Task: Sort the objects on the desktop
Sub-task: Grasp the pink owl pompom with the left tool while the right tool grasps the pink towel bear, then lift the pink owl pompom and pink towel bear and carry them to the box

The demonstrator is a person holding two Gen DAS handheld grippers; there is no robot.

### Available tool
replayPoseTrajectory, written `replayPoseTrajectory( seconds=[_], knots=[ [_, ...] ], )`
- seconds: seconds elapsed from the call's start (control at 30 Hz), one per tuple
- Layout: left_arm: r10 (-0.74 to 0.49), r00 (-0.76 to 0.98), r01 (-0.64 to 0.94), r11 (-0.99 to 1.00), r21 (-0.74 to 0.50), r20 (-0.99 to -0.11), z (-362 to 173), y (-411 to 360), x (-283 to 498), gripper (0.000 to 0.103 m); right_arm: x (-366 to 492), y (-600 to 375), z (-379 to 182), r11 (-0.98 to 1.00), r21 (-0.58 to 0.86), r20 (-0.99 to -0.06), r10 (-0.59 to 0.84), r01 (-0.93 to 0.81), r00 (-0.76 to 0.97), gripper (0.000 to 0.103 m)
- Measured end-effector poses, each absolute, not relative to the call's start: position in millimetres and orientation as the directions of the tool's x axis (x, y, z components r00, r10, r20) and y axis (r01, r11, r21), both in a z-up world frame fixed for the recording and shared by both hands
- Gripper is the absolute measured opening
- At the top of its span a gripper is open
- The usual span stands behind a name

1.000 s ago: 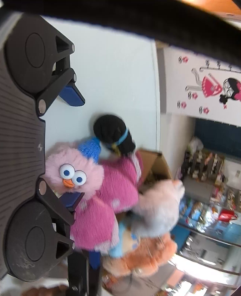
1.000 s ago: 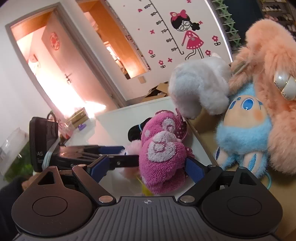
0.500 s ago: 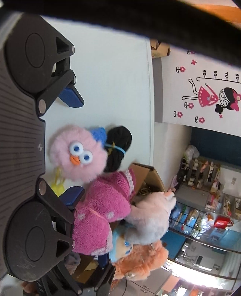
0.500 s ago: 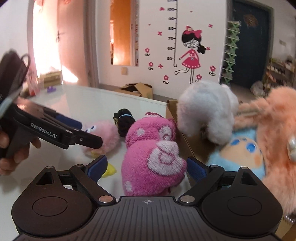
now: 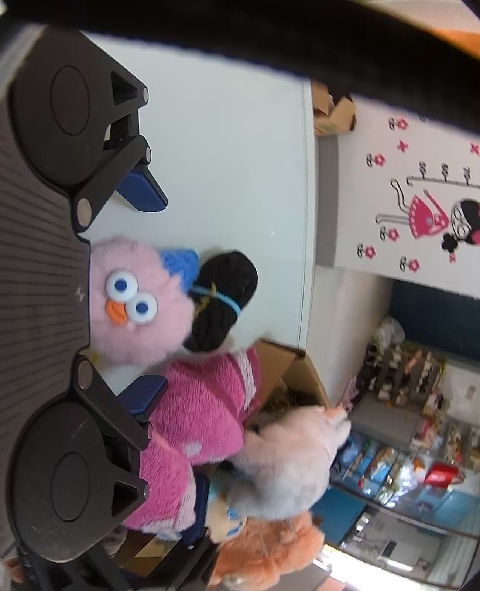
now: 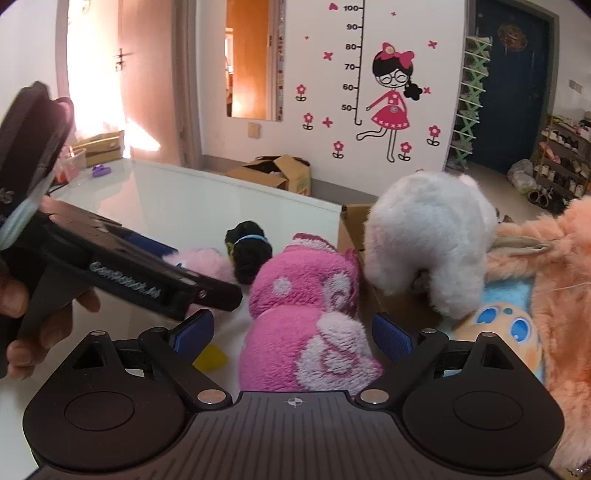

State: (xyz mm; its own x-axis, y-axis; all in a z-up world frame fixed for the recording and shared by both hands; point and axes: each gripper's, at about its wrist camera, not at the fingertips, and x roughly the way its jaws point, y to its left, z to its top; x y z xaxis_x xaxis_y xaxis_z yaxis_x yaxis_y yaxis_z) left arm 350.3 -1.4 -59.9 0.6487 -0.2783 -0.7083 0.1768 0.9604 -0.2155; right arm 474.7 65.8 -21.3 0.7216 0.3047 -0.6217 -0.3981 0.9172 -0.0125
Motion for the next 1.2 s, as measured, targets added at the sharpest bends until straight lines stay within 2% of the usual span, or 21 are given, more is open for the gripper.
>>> replayPoseTrajectory(
  seconds=[0.2, 0.43, 0.53, 0.57, 0.6, 0.63, 0.67, 0.7, 0.77, 0.83, 1.2],
  knots=[
    [-0.284, 0.649, 0.114, 0.954, -0.278, -0.706, -60, 6, 357, 0.096, 476, 69, -24, 0.914, -0.010, -0.627, 0.310, -0.405, 0.715, 0.095],
    [-0.221, 0.659, 0.093, 0.972, -0.214, -0.719, -59, -12, 357, 0.097, 481, 71, -28, 0.922, -0.003, -0.643, 0.294, -0.387, 0.707, 0.095],
    [-0.183, 0.669, 0.100, 0.983, -0.157, -0.721, -62, -17, 354, 0.094, 483, 72, -30, 0.925, 0.009, -0.652, 0.294, -0.380, 0.699, 0.094],
    [-0.166, 0.673, 0.099, 0.986, -0.135, -0.721, -62, -18, 353, 0.087, 484, 71, -31, 0.927, 0.009, -0.653, 0.290, -0.375, 0.700, 0.091],
    [-0.143, 0.680, 0.097, 0.990, -0.105, -0.719, -62, -20, 352, 0.072, 485, 71, -32, 0.930, 0.021, -0.658, 0.290, -0.368, 0.695, 0.089],
    [-0.117, 0.686, 0.092, 0.993, -0.074, -0.718, -61, -22, 352, 0.066, 486, 70, -33, 0.933, 0.028, -0.661, 0.287, -0.359, 0.694, 0.082],
    [-0.103, 0.691, 0.091, 0.994, -0.056, -0.716, -60, -22, 352, 0.050, 486, 69, -33, 0.936, 0.031, -0.660, 0.282, -0.350, 0.696, 0.070],
    [-0.102, 0.694, 0.089, 0.994, -0.056, -0.713, -58, -20, 352, 0.030, 487, 68, -34, 0.938, 0.039, -0.660, 0.283, -0.344, 0.696, 0.069],
    [-0.139, 0.684, 0.085, 0.990, -0.111, -0.717, -56, -13, 353, 0.022, 485, 68, -35, 0.940, 0.037, -0.656, 0.279, -0.339, 0.702, 0.065],
    [-0.169, 0.680, 0.075, 0.984, -0.162, -0.714, -57, -7, 353, 0.019, 482, 69, -35, 0.940, 0.035, -0.645, 0.281, -0.340, 0.710, 0.063],
    [-0.248, 0.699, 0.115, 0.965, -0.236, -0.671, -39, 5, 327, 0.017, 456, 65, -11, 0.934, 0.070, -0.568, 0.325, -0.349, 0.756, 0.061]
  ],
)
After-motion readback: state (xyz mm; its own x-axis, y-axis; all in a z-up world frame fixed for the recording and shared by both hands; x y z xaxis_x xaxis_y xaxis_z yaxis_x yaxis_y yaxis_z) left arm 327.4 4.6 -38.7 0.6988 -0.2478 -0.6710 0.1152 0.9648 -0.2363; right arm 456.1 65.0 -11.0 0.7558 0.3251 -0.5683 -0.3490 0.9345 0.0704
